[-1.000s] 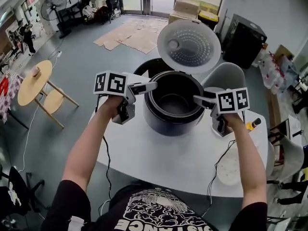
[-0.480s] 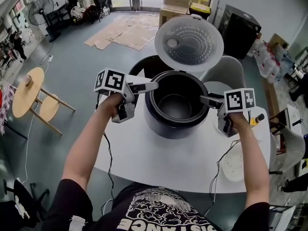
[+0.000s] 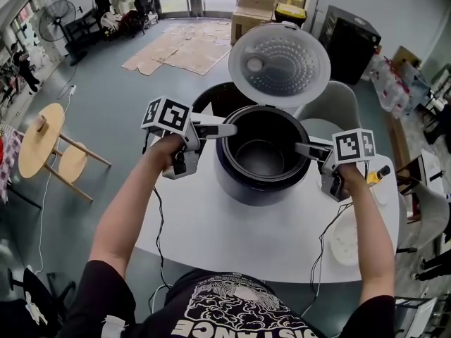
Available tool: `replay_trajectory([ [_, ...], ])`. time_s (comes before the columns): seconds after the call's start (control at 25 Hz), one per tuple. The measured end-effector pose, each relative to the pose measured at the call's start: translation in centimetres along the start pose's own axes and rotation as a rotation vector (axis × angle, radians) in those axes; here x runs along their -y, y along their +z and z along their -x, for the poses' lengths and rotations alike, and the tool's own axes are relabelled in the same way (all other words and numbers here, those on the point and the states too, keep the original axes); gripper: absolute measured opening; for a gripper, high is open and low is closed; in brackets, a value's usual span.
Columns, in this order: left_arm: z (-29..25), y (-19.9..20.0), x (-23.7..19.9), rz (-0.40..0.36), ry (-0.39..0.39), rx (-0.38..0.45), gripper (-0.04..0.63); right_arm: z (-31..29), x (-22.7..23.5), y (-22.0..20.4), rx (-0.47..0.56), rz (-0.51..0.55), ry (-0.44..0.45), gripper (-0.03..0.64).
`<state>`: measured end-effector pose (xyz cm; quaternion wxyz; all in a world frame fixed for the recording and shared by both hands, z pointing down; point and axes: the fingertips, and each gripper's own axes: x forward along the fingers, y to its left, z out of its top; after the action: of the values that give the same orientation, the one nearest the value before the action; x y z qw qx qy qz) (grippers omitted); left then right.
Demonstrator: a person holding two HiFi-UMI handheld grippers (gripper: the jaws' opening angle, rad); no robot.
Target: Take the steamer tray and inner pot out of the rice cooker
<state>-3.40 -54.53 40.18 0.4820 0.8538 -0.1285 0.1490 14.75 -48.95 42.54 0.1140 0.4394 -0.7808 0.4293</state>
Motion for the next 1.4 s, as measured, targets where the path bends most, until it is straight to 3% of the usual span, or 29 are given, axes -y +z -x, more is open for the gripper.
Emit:
replay_trajectory([
  [0.36, -0.3, -0.2, 0.4, -0.035, 0.018, -0.043, 0.404, 0.0, -0.2, 0.0, -0.006, 0.004, 0.006, 0.255],
  [0.76, -0.5, -0.2, -0.4, 0.055, -0.008, -0.052, 0.326, -0.2, -0.1, 0.1, 0.007, -0.062, 0.053, 0.232],
  [0.92, -0.2, 0.1, -1.0, 0.146, -0.106, -0.027, 0.27, 0.0, 1.1, 1.2, 0.061, -0.113, 0.073, 0.215],
  [1.04, -0.1, 0.4, -1.1, 0.196, -0.177, -0.007, 0.241, 0.1, 1.5, 2.0, 0.102, -0.151, 0.153, 0.209],
  [1.4, 0.1, -0.6, -1.2, 0.163, -0.148, -0.031, 0.204, 0.1, 1.8, 1.0, 0.105, -0.178, 0.134, 0.111],
])
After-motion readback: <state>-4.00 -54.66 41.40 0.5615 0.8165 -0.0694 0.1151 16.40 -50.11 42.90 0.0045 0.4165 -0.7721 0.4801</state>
